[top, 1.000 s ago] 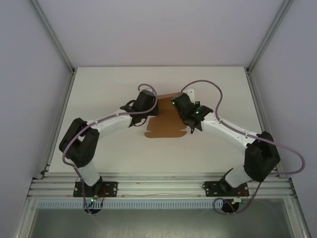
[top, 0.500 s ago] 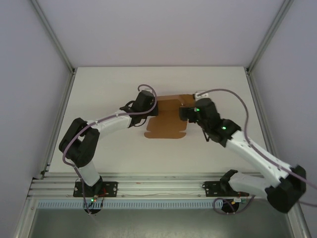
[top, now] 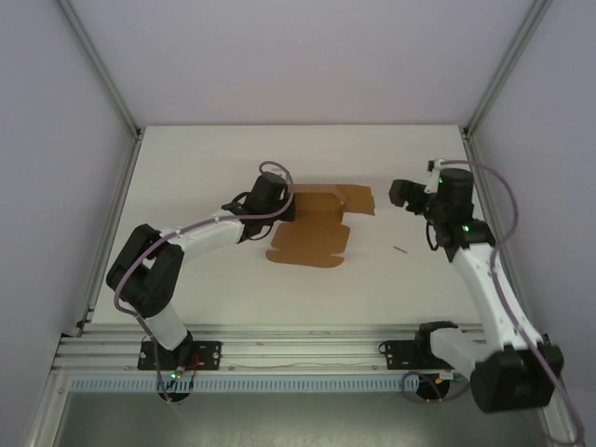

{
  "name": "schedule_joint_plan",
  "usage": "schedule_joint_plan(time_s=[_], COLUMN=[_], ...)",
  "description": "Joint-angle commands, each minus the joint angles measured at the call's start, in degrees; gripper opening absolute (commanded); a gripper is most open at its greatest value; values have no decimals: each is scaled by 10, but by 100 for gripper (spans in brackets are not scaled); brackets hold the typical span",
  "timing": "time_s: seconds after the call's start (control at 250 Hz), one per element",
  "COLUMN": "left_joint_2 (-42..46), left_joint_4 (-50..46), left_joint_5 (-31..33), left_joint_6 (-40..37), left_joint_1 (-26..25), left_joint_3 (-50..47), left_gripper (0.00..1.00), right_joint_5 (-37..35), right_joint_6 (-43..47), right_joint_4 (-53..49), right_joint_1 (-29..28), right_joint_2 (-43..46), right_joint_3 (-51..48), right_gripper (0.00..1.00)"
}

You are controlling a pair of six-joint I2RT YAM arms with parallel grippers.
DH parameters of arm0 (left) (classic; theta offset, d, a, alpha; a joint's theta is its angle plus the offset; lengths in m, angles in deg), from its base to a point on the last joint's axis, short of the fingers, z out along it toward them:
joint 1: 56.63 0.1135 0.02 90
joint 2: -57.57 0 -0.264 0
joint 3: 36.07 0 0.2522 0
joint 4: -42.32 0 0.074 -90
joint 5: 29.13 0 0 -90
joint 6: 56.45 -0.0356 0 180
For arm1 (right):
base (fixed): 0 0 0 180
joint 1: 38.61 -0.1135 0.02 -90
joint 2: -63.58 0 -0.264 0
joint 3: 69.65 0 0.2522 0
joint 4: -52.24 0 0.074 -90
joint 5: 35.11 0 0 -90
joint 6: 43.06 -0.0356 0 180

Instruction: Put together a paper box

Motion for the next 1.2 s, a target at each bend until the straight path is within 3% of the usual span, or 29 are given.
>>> schedule_joint_plan(time_s=[0.0, 0.132, 0.288, 0.36, 0.46, 0.779, 0.879, 1.055, 1.195], left_joint_2=[21, 20, 13, 9, 3, 2, 2, -4, -4], left_joint_4=[16, 14, 11, 12, 9, 8, -1, -14, -14], left_joint_5=[-7, -8, -12, -13, -18, -32, -20, -17, -20], left_joint_6=[-10, -10, -9, -9, -13, -23, -25, -25, -28], left_joint_1=[2, 2, 2, 3, 2, -2, -4, -6, -8], left_joint_3=[-5, -1, 5, 8, 14, 18, 21, 30, 32], left_gripper=[0, 0, 0, 0, 0, 0, 0, 0, 0], right_joint_5=[195, 362, 409, 426, 405, 321, 260, 235, 211], right_joint_6=[74, 109, 133, 167, 204, 184, 193, 203, 221], right_joint_4=[-17, 38, 53, 39, 21, 58, 72, 81, 83], right_joint_1=[0, -1, -13, -31, -60, -109, -133, -152, -165], right_joint_2=[-61, -108, -136, -147, -162, -211, -204, -197, -196], right_joint_3=[12, 1, 4, 9, 21, 56, 54, 53, 53], right_gripper=[82, 74, 61, 60, 60, 57, 59, 61, 70])
